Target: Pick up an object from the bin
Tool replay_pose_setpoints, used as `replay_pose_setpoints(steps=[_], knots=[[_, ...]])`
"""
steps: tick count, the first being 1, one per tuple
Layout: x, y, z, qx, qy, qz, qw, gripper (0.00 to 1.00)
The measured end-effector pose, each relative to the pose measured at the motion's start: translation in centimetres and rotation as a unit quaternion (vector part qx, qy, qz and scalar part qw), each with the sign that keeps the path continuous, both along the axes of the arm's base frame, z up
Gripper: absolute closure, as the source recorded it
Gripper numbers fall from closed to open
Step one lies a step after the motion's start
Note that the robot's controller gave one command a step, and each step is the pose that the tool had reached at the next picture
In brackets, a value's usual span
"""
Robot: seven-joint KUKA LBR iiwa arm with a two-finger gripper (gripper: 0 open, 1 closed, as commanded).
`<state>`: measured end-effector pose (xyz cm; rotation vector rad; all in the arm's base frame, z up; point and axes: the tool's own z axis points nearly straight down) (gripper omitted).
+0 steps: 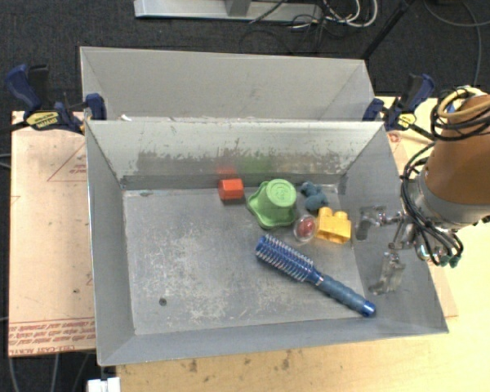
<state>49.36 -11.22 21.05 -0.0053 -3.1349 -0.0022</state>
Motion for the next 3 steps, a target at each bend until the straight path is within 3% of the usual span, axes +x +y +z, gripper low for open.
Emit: replay_pose_setpoints(steps=[1, 2, 3], knots=[[-0.6, 1.7, -14.3, 0.000, -0.0066, 0.031, 0.9995, 0.00], [-0.7, 1.7, -14.1, 0.000, -0.0042, 0.033, 0.9994, 1.00], [1.8, 2.1, 4.9, -0.002, -0.0090, 0.084, 0.9964, 1.00]])
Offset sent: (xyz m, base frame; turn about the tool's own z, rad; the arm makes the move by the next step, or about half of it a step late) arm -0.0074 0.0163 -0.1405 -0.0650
